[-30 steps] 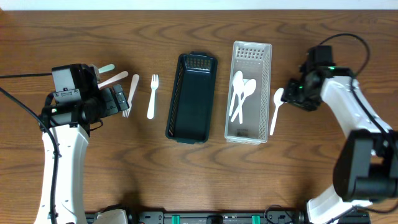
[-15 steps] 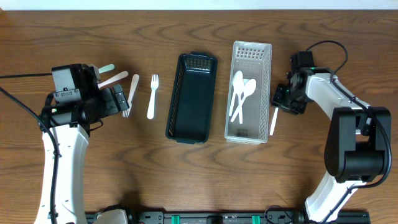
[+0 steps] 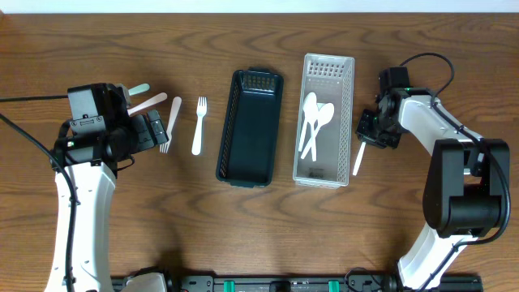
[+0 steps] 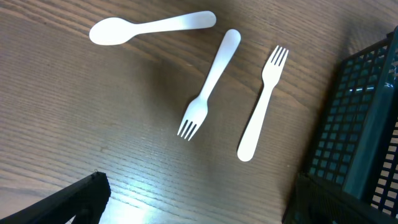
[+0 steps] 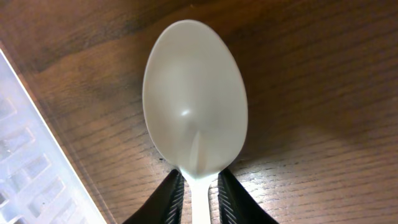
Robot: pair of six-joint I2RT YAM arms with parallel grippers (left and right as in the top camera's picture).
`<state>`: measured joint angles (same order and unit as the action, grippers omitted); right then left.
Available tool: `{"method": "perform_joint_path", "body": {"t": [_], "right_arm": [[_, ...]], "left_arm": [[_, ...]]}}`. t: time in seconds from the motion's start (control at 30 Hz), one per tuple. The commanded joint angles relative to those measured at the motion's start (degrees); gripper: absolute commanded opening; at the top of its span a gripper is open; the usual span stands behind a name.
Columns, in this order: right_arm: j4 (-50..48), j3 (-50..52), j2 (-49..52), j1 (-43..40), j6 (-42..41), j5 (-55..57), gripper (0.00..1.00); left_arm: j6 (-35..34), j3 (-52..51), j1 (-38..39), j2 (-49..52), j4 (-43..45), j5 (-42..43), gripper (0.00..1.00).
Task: Pack container
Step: 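Grasp the last white spoon beside the clear basket, then place the spoon in the clear basket and lift the right arm away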
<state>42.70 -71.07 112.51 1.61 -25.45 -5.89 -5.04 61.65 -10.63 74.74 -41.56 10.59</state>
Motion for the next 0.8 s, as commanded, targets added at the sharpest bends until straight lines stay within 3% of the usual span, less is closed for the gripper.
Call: {"method": "perform_joint_path", "body": {"t": [0.0, 0.23, 0.57, 0.77], "right_arm": [[0.61, 0.00, 1.46, -0.59, 1.11, 0.61, 0.15], [0.92, -0.94, -7.19, -1.14, 5.03, 1.40, 0.11], [1.05, -1.57, -30.23, 2.32, 5.35, -0.70, 0.04], [0.46, -0.74, -29.86, 9.35, 4.33, 0.15, 0.04]], "left_arm": [[0.74, 1.05, -0.24, 0.13, 0.02, 0.35, 0.98], [0.74, 1.05, -0.24, 0.13, 0.02, 0.35, 0.98], [0.74, 1.05, -0.24, 0.13, 0.02, 0.35, 0.98], [0.74, 1.05, -0.24, 0.13, 0.02, 0.33, 0.98]]}}
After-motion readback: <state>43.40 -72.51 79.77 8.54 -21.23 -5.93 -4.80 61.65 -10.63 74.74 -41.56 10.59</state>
